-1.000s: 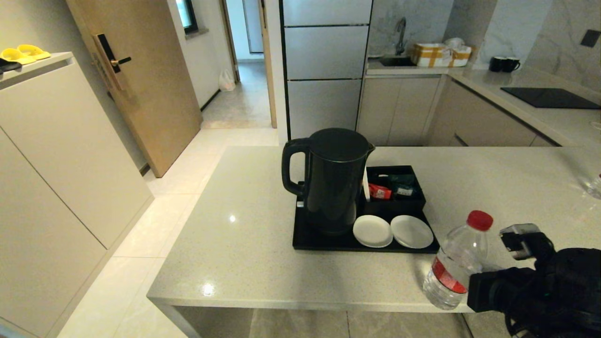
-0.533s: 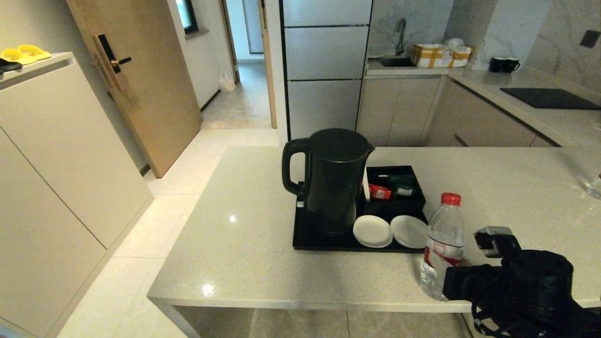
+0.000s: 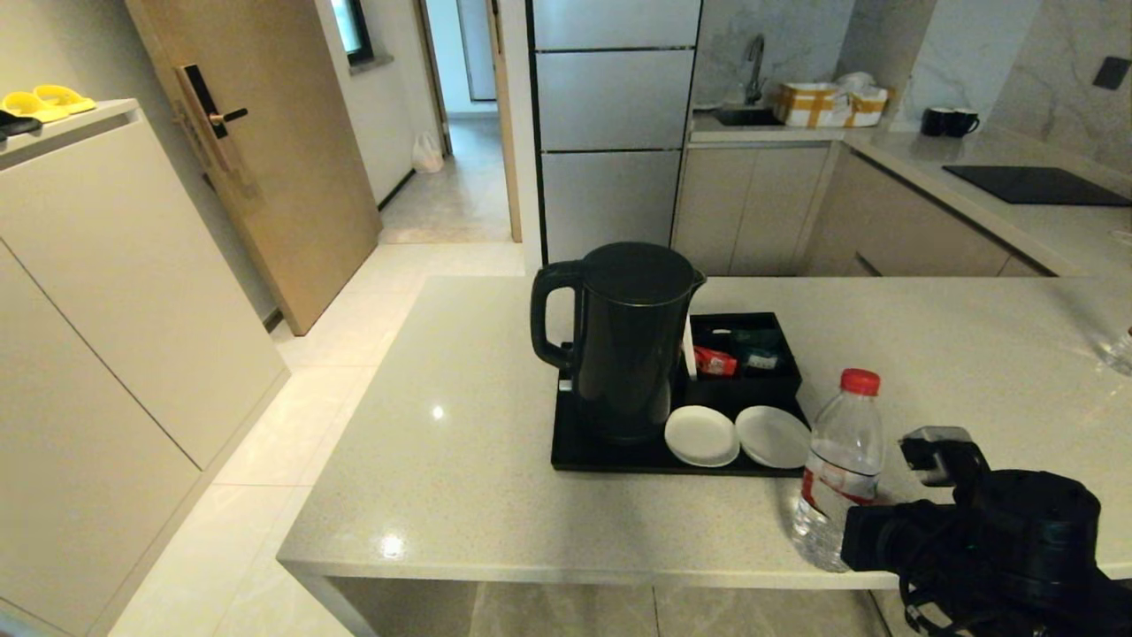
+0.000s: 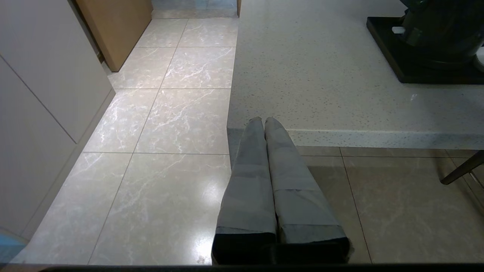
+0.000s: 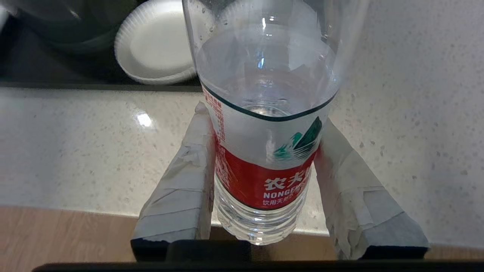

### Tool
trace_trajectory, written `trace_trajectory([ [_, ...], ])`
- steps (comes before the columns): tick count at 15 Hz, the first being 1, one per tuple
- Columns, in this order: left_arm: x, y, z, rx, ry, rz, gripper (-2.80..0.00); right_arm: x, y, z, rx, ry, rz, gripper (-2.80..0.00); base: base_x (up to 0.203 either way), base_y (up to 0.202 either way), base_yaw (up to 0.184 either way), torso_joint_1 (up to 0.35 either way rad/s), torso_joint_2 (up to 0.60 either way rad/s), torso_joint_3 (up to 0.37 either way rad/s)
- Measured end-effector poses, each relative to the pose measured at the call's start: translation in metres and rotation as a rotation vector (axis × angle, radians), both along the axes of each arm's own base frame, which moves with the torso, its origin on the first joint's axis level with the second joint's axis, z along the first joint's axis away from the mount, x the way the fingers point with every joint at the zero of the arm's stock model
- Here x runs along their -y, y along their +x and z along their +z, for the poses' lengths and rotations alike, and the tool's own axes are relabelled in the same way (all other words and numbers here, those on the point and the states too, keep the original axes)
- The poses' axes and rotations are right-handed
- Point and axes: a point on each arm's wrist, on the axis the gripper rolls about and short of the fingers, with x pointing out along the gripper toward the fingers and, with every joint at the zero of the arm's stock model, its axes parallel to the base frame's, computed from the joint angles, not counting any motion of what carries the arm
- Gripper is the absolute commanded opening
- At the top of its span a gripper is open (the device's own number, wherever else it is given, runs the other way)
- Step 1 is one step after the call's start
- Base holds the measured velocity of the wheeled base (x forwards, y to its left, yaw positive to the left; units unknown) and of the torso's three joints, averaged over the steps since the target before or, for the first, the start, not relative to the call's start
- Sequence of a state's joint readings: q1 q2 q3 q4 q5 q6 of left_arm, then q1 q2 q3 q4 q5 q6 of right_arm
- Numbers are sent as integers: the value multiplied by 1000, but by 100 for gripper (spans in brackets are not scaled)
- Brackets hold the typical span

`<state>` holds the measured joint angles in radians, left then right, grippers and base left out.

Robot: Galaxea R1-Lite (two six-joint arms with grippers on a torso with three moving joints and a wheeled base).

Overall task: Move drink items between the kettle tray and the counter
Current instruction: Place it on the right

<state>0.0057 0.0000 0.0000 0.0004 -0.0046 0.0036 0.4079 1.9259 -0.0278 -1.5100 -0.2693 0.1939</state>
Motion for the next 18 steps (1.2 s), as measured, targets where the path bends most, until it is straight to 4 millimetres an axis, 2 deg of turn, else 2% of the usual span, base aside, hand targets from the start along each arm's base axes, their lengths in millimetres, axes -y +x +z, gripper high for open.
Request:
trace_trajectory([
  [4,0,0,0,0,0,0,-280,6,8,17,96,6,-51,-280,0,0,0,0,0,0],
  [9,0,0,0,-1,0,0,-280,35,24,27,157,-3,-204,-280,0,0,0,0,0,0],
  [13,0,0,0,0,1,0,-280,81,54,25,188,-19,-419,-280,0,0,0,0,0,0],
  [18,0,0,0,-1,1,0,-280,137,91,13,212,-91,-697,-280,0,0,0,0,0,0],
])
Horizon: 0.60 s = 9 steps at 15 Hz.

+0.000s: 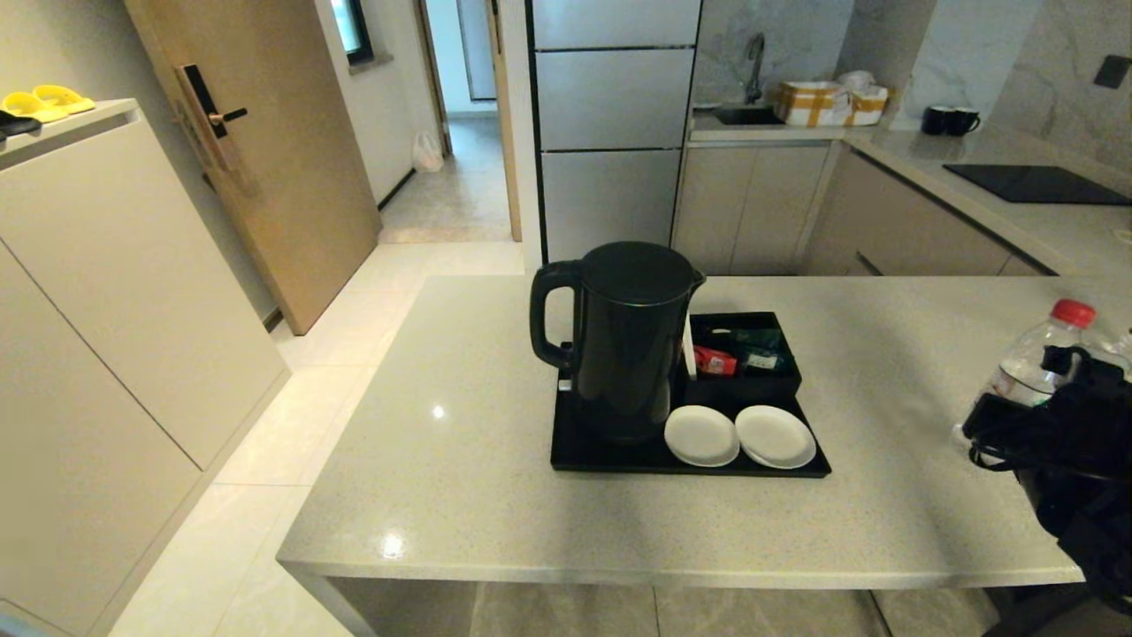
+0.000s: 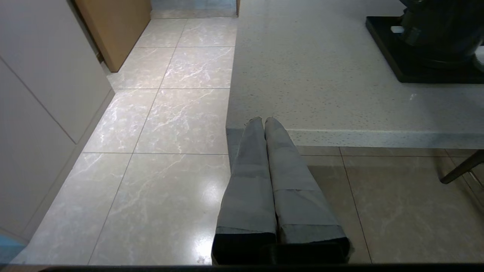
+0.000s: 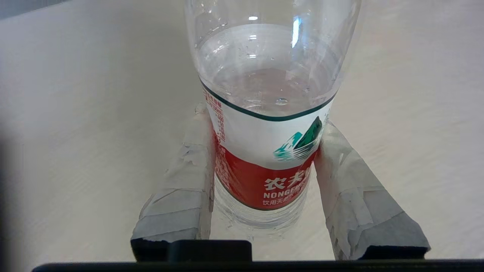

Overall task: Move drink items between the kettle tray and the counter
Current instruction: Place it on the right

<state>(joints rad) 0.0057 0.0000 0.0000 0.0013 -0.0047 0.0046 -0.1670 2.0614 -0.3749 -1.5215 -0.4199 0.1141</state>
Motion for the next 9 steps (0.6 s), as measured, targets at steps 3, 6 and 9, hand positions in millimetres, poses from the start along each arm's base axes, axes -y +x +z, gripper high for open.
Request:
trace_trajectory([
  [3,0,0,0,0,0,0,-280,30,13,-2,13,-37,-125,-280,0,0,0,0,0,0],
  [6,0,0,0,0,0,0,-280,56,21,-2,6,-100,-284,-280,0,0,0,0,0,0],
  [9,0,0,0,0,1,0,-280,67,26,-5,12,-107,-314,-280,0,0,0,0,0,0],
])
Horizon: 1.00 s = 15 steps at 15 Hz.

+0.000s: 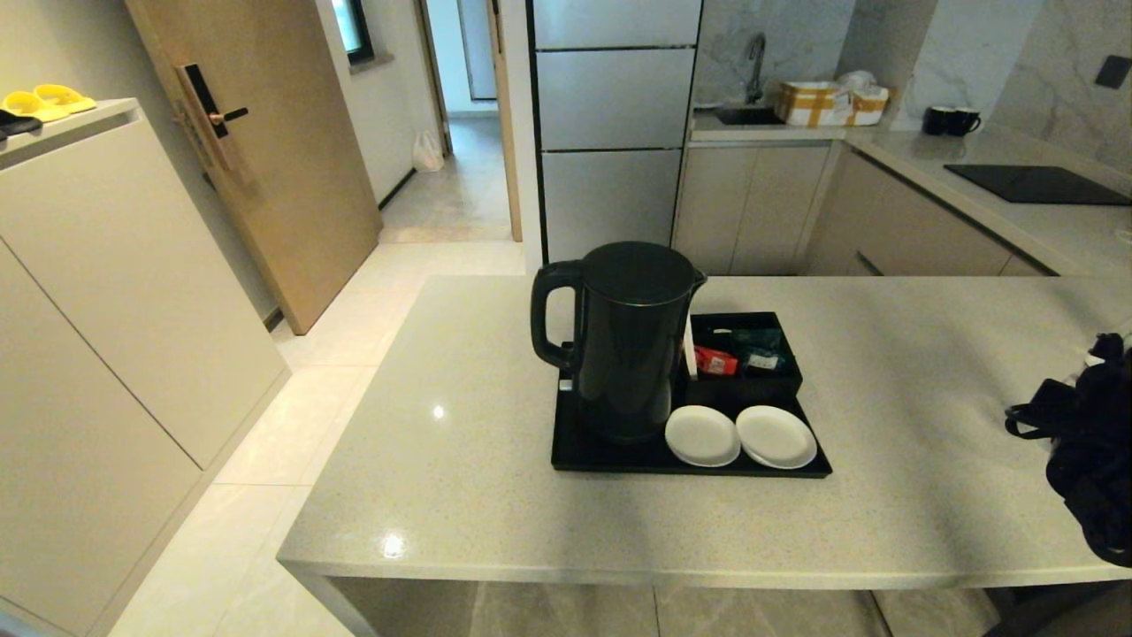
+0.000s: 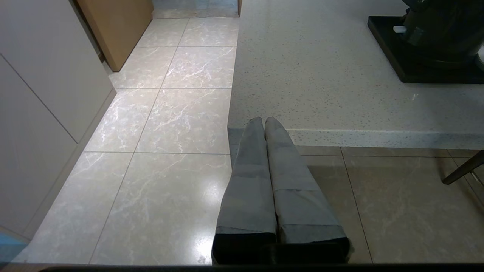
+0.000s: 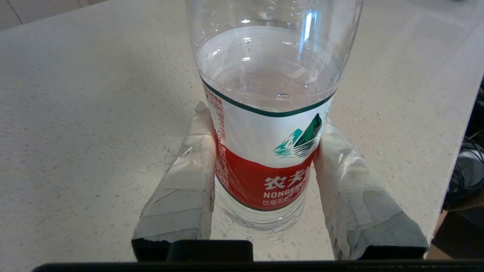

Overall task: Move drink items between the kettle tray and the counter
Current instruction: Place it on the right

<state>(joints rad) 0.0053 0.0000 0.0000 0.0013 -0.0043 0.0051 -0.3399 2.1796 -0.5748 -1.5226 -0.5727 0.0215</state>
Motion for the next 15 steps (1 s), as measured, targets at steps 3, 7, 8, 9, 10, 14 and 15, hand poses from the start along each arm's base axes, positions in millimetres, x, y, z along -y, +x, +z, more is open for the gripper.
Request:
trace_trajectory([
  [3,0,0,0,0,0,0,-280,5,3,-20,-49,22,-12,-280,0,0,0,0,0,0],
  [7,0,0,0,0,-1,0,-280,6,5,-43,-96,45,-14,-280,0,0,0,0,0,0],
  [8,0,0,0,0,0,0,-280,6,4,-45,-103,49,-13,-280,0,0,0,0,0,0],
  [9,0,0,0,0,0,0,-280,2,2,-48,-117,58,-10,-280,0,0,0,0,0,0],
  [10,0,0,0,0,-1,0,-280,-2,-2,-52,-138,75,-2,-280,0,0,0,0,0,0],
  [14,0,0,0,1,0,-1,-280,-35,-21,-63,-220,143,70,-280,0,0,0,0,0,0],
  [15,0,0,0,0,0,1,-280,-39,-25,-63,-218,153,75,-280,0,0,0,0,0,0],
])
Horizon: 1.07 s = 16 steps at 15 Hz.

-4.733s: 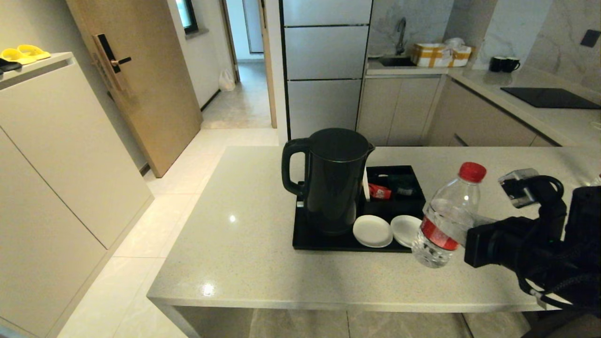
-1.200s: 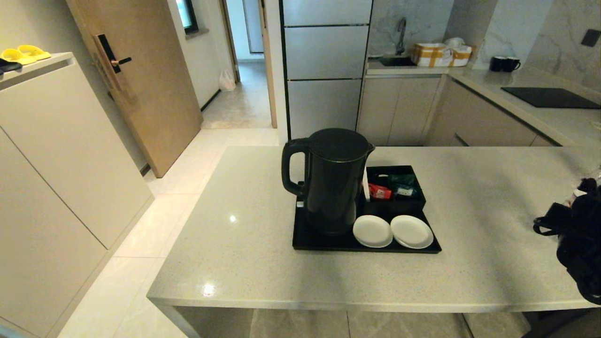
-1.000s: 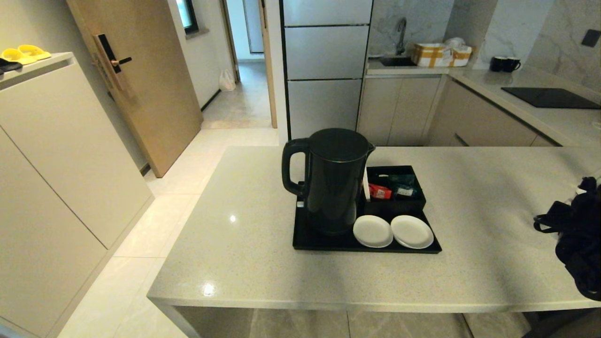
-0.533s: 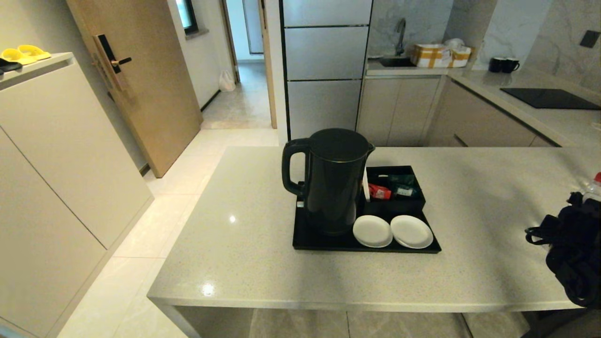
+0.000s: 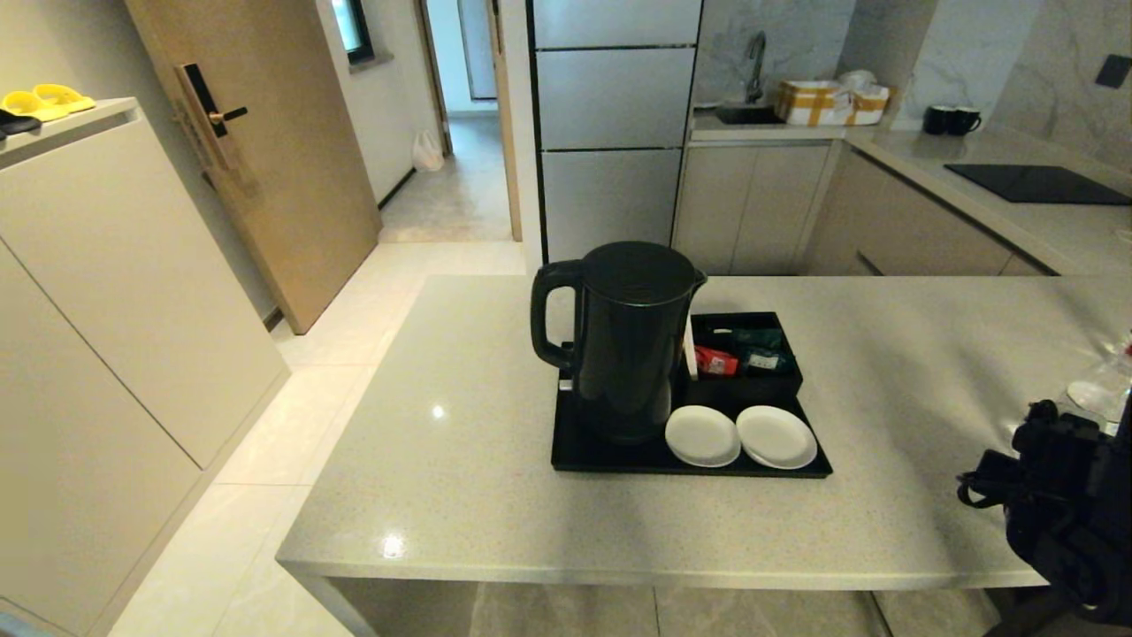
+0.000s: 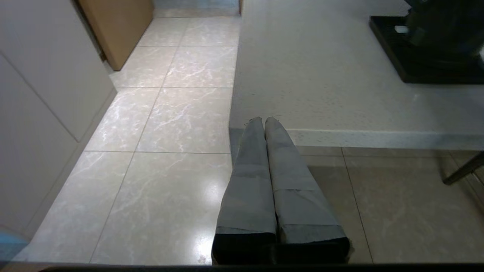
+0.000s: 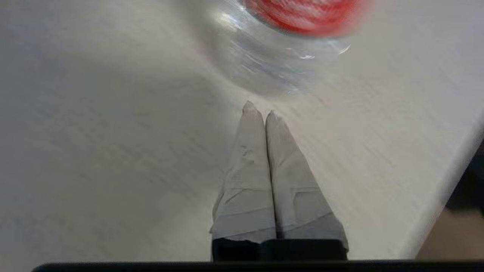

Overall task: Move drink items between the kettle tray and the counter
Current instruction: Place it on the right, then return the bottled water to its original position

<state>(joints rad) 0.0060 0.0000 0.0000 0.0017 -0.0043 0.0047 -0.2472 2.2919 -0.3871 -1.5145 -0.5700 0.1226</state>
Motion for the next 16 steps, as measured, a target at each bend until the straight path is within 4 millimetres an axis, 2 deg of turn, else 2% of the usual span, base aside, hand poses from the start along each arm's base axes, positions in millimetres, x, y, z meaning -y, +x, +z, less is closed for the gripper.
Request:
trace_trajectory([
  [10,0,0,0,0,0,0,-280,-8,-5,1,-2,20,32,-280,0,0,0,0,0,0],
  [16,0,0,0,0,0,0,-280,-32,-33,13,-11,163,323,-280,0,0,0,0,0,0],
])
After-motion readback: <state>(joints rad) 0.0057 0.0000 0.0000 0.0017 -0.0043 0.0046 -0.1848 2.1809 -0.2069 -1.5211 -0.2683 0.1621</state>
